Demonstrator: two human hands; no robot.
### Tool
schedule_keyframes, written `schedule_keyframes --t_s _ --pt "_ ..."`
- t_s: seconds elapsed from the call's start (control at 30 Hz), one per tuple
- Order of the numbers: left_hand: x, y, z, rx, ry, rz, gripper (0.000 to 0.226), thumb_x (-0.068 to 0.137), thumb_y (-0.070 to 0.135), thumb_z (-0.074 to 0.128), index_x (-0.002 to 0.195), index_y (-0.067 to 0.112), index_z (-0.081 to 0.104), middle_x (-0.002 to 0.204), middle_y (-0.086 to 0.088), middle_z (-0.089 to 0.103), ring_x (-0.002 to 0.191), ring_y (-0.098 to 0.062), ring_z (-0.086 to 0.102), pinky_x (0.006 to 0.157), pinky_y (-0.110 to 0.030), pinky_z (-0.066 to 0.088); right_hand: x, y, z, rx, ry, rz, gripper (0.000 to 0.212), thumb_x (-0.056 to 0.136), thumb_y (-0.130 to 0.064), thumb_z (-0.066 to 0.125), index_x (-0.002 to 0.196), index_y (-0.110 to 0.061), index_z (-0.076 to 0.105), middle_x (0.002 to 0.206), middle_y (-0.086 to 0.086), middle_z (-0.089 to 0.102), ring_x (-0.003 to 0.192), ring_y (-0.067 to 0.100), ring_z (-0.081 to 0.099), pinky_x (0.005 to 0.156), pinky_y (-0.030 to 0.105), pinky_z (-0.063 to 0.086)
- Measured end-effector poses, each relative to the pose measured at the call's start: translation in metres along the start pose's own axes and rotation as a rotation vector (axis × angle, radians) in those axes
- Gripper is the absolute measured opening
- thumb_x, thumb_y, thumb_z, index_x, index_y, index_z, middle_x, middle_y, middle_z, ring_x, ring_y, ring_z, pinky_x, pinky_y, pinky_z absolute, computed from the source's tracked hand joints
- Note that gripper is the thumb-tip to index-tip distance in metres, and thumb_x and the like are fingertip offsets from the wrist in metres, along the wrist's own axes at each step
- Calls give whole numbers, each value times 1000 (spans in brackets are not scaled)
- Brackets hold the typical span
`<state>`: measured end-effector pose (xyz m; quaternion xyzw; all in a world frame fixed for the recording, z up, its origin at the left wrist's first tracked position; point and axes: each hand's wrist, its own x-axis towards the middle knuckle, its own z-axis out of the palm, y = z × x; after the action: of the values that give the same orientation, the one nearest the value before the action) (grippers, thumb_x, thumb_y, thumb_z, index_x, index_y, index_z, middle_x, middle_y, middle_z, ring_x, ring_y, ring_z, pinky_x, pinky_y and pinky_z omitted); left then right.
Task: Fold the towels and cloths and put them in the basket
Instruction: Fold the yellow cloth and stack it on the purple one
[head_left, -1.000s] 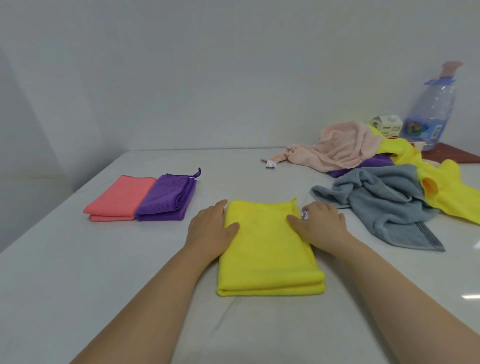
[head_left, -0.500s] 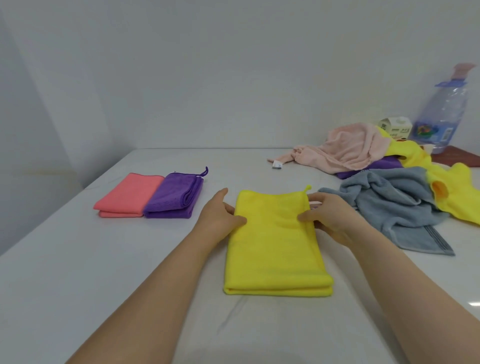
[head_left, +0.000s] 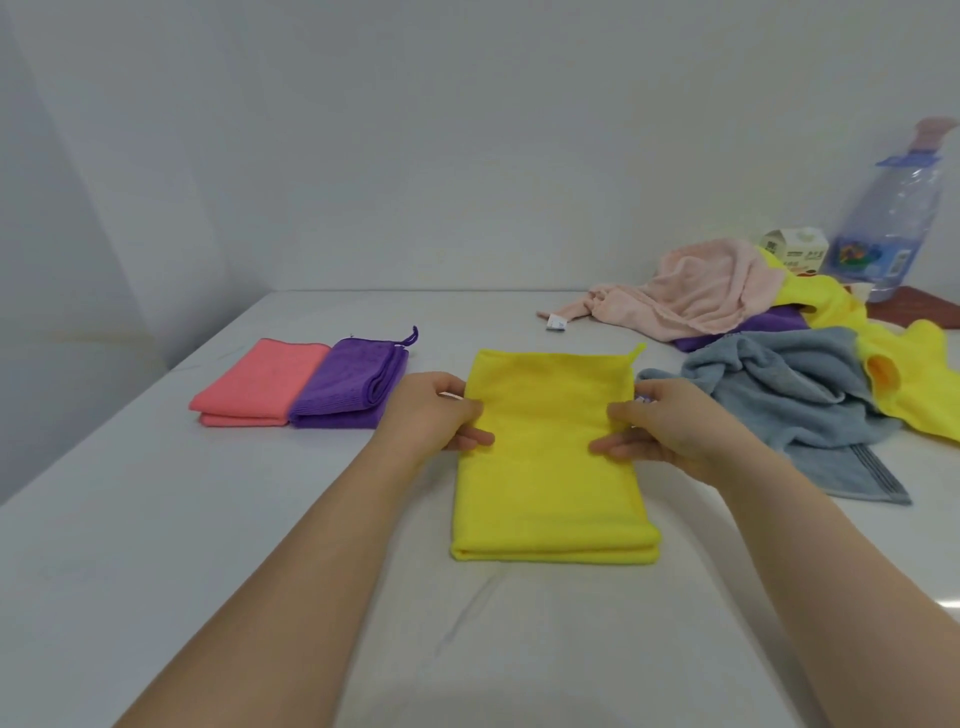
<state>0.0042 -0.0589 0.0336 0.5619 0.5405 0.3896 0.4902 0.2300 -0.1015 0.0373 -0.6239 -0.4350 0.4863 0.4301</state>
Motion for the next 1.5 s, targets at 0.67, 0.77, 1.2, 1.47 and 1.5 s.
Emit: schedule_keyframes --t_s 0.67,0.77,1.2,1.47,1.5 --pt "-4 -13 4 -190 -68 -42 8 89 10 62 97 9 62 93 -5 62 68 -16 57 49 -21 50 -10 8 -16 -197 -70 -364 25 79 14 62 87 -9 70 90 8 69 81 17 63 70 19 55" --pt "-1 -19 4 -26 -61 38 32 81 -6 63 104 17 62 116 -8 60 90 -19 59 67 -27 51 -17 7 -17 -480 -47 -439 23 75 9 69 79 -14 72 97 2 69 81 1 62 71 6 46" --pt "-3 -12 -4 362 -35 22 43 83 33 69 122 20 53 89 -4 58 58 -21 59 52 -26 47 -29 -3 -13 -881 -129 -478 40 79 1 57 86 -37 70 101 -13 62 89 -3 54 76 6 41" --pt "-6 -9 -8 259 -176 -83 49 84 11 69 128 22 49 68 -11 62 43 -15 58 50 -26 53 -35 -1 6 -979 -132 -442 23 76 -26 74 97 -33 65 99 -12 56 97 6 49 84 22 41" --pt "-7 -7 -9 216 -188 -101 49 85 8 68 128 21 50 68 -11 61 43 -15 58 49 -25 53 -35 -1 6 -998 -132 -441 25 75 -22 74 95 -33 65 100 -11 56 97 7 49 84 22 40"
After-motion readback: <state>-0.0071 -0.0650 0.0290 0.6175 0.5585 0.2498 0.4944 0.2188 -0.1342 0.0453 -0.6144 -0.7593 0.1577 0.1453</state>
